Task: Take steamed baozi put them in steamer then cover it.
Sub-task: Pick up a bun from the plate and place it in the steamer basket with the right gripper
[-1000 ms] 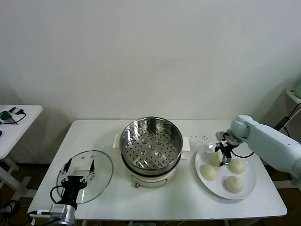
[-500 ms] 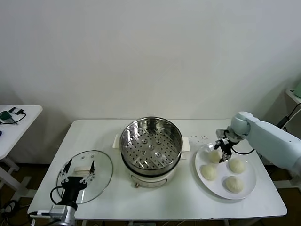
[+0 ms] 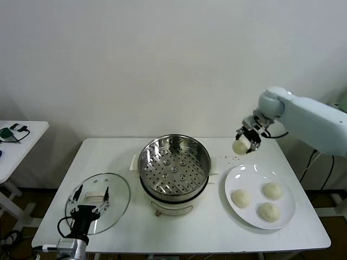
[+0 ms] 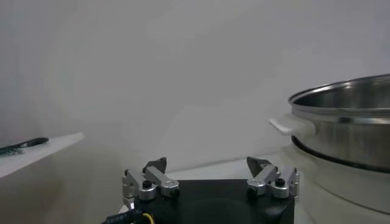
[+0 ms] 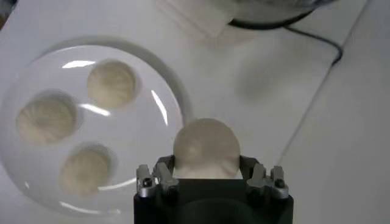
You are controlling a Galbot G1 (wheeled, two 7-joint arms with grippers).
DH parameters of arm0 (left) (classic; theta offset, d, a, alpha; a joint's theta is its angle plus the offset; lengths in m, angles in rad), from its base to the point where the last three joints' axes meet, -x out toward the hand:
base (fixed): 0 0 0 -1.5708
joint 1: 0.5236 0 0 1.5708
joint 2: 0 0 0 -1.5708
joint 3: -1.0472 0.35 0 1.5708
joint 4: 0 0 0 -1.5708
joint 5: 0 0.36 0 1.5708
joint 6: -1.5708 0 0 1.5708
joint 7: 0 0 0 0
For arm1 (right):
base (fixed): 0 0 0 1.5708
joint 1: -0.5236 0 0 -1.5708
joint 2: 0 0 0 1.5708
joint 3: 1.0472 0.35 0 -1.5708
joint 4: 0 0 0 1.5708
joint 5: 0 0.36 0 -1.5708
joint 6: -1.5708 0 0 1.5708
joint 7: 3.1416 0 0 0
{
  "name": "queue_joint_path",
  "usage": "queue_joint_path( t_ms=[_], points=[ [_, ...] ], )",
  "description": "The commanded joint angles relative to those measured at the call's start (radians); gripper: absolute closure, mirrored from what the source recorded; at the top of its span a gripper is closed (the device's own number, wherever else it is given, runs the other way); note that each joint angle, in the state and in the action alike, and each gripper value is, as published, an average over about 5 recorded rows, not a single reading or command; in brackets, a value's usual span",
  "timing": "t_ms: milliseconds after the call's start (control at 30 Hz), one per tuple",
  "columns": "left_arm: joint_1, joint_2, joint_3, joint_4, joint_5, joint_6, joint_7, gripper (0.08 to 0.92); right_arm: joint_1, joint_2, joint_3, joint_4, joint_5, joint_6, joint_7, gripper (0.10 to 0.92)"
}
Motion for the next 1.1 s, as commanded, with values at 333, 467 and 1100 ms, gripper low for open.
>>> queue_joint_path(
  t_ms=[333, 467, 1100],
  points=[
    [0.018, 0.007, 0.020, -0.005, 0.000, -0.002, 0.001, 0.177, 0.086, 0.374, -0.021, 0.074, -0.164, 0.264, -0.019, 0.330],
    [0.022, 0.013, 0.020, -0.008, -0.002, -0.002, 0.001, 0.177, 0.011, 0.453, 0.017, 0.033, -0.230, 0.296, -0.015, 0.330],
    [0.043, 0.022, 0.014, -0.009, -0.020, -0.010, -0.002, 0.177, -0.217, 0.572, 0.078, -0.120, -0.405, 0.340, -0.003, 0.330]
  ],
)
